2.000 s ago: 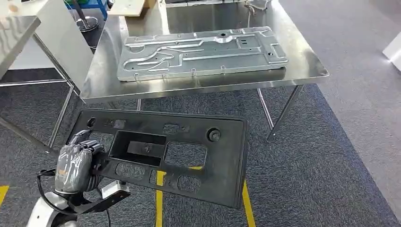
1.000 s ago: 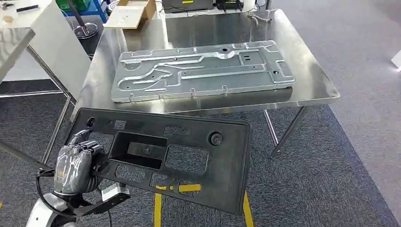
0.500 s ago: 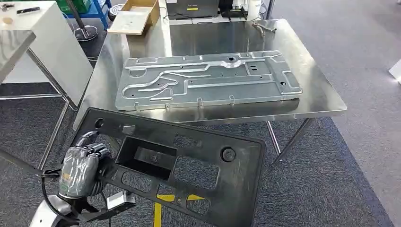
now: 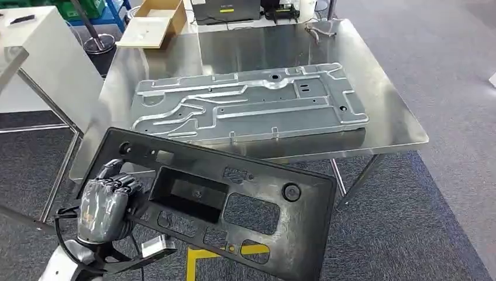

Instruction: Take the parts from the cabinet and place them on the table.

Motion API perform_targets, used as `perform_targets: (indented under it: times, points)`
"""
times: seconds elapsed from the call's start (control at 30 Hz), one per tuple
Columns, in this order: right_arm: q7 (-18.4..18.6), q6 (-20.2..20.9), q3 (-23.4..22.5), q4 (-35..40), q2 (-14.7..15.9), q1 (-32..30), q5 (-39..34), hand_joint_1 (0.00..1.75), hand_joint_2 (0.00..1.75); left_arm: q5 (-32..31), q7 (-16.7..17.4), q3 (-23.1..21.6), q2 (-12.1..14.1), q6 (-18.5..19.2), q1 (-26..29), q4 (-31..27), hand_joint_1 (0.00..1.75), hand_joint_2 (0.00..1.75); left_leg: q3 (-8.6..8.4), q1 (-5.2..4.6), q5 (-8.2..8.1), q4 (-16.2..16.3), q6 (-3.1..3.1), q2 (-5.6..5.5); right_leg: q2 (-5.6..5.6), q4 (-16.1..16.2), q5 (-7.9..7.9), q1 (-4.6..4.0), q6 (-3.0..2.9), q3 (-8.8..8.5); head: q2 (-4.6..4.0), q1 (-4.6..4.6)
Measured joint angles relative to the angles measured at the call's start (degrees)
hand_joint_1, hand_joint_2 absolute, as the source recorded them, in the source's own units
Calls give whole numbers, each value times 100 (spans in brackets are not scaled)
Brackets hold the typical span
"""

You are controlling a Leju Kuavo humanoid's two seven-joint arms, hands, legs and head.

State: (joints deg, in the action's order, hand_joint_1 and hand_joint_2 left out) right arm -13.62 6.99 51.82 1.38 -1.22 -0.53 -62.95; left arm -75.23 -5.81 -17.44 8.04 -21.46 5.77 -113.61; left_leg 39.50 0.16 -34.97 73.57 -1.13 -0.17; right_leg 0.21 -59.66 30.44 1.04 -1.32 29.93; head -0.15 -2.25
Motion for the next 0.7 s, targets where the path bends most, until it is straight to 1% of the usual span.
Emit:
perform_targets:
  times: [0.03, 0.07, 0.1, 0.13, 0.17, 0.2, 0.23, 0.27, 0.3, 0.33, 0.37, 0.4, 0.43, 0.47, 0.5, 0.53, 0.57, 0.6, 0.63, 0.67, 0.7]
  points:
    - [0, 0, 11, 0, 0, -3, -4, 0, 0, -15, 0, -9, 2, 0, 2, 2, 175, 175, -27, -3, 181, -248, 31, 0, 3, 2, 49, -17, -1, -68, 0, 2]
    - [0, 0, 31, 0, 0, -3, -7, 0, 0, -24, 2, -9, 7, 0, 2, 2, 175, 175, -123, -16, 536, -695, 90, -1, 2, 8, 111, -41, -2, -153, 0, 0]
    - [0, 0, 39, 0, 0, -7, -9, 0, 0, -24, 4, -11, 11, -2, 1, 2, 175, 175, -212, -42, 959, -1112, 171, 4, -4, 16, 165, -52, -2, -219, 0, 0]
    - [2, 0, 46, 0, 0, -9, -9, 0, 0, -26, 4, -15, 20, -8, 16, 4, 175, 175, -198, -81, 1176, -1231, 207, -10, -7, 4, 217, -54, 18, -281, 0, 11]
    - [0, 0, 48, 0, 11, 5, -9, 0, 0, -31, 9, -37, 22, -9, 13, 13, 175, 175, -237, -129, 967, -1296, 238, 6, 21, 32, 263, -36, 73, -295, 0, 0]
    - [2, 0, 55, 2, 22, 18, -13, 0, 0, -35, 9, -42, 28, -13, 12, 13, 175, 175, -310, -150, 1016, -1321, 271, 1, 2, 66, 290, -14, 123, -369, 0, 0]
    - [2, 0, 64, 4, 22, 10, -13, 0, 0, -37, 6, -48, 28, -17, -2, 13, 175, 175, -365, -149, 995, -1375, 308, -8, -9, -40, 206, -12, 151, -414, 0, 2]
    - [4, 0, 70, 9, 22, 27, -13, 0, 0, -39, 4, -55, 28, -17, -7, 11, 175, 175, -486, -151, 964, -1437, 360, -38, -22, -84, 184, -14, 180, -459, 0, 0]
    - [4, 0, 72, 11, 22, 57, -13, 0, 0, -39, 4, -55, 31, -17, -1, 2, 175, 175, -645, -118, 970, -1526, 378, -28, -26, -238, 205, 12, 189, -421, 0, 4]
    - [0, 0, 74, 11, 22, 60, -13, 0, 0, -37, 4, -55, 31, -26, -28, 2, 175, 175, -718, -119, 940, -1557, 410, -22, -20, -523, 200, -6, 203, -262, 0, 4]
    - [0, 0, 74, 11, 20, 72, -13, 0, 0, -37, 4, -61, 31, -24, -37, 2, 175, 175, -749, -115, 920, -1559, 431, -15, -17, -894, 290, -6, 221, 24, 0, 2]
    - [0, 0, 74, 15, 9, 83, -13, 0, 0, -37, 4, -85, 31, -24, -36, 2, 175, 175, -780, -115, 882, -1559, 436, -16, -17, -1236, 445, 2, 254, 326, 0, 2]
    - [0, 0, 76, 13, -22, 73, -13, 0, 0, -37, 4, -109, 31, -24, -28, 2, 175, 175, -819, -115, 822, -1559, 436, -17, -17, -1459, 645, 8, 270, 581, 0, 2]
    - [0, -2, 77, 13, -44, 59, -13, 0, 0, -39, 4, -118, 33, -24, -20, 4, 175, 175, -870, -114, 772, -1557, 433, -33, -18, -1544, 791, 15, 279, 768, 0, 2]
    - [0, -4, 77, 11, -61, 47, -15, 0, 0, -39, -4, -125, 33, -24, -9, 2, 175, 175, -936, -108, 715, -1555, 422, -53, -19, -1467, 807, 29, 292, 877, 0, 2]
    - [0, -9, 77, 9, -68, 34, -15, 0, 0, -39, -2, -133, 33, -24, -2, 2, 175, 175, -1023, -97, 648, -1554, 401, -69, -20, -1238, 677, 38, 308, 901, 0, 2]
    - [0, -7, 79, 9, -68, 17, -15, 0, 0, -39, -2, -136, 33, -24, -3, 2, 175, 175, -1109, -85, 579, -1552, 373, -77, -21, -928, 421, 44, 321, 877, 0, 4]
    - [0, -7, 79, 7, -68, -8, -15, 0, 0, -39, -2, -136, 33, -24, -3, 2, 175, 175, -1191, -78, 492, -1553, 331, -72, -23, -507, -93, 47, 323, 841, 0, 2]
    - [0, -7, 79, 2, -68, -44, -15, 0, 0, -37, -2, -136, 35, -24, -13, 4, 175, 175, -1224, -94, 421, -1521, 293, -71, -30, -154, -628, 41, 317, 902, 0, 4]
    - [2, -4, 79, 2, -68, -29, -15, 0, 0, -37, -2, -138, 35, -22, 2, 7, 175, 175, -1252, -105, 350, -1523, 249, -84, -44, -176, -536, 16, 211, 870, 0, 2]
    - [2, -4, 79, 2, -68, -9, -15, 0, 0, -39, -2, -142, 35, -20, -18, 4, 175, 175, -1297, -105, 258, -1568, 210, -78, -28, -171, -547, -11, 178, 839, 0, 2]
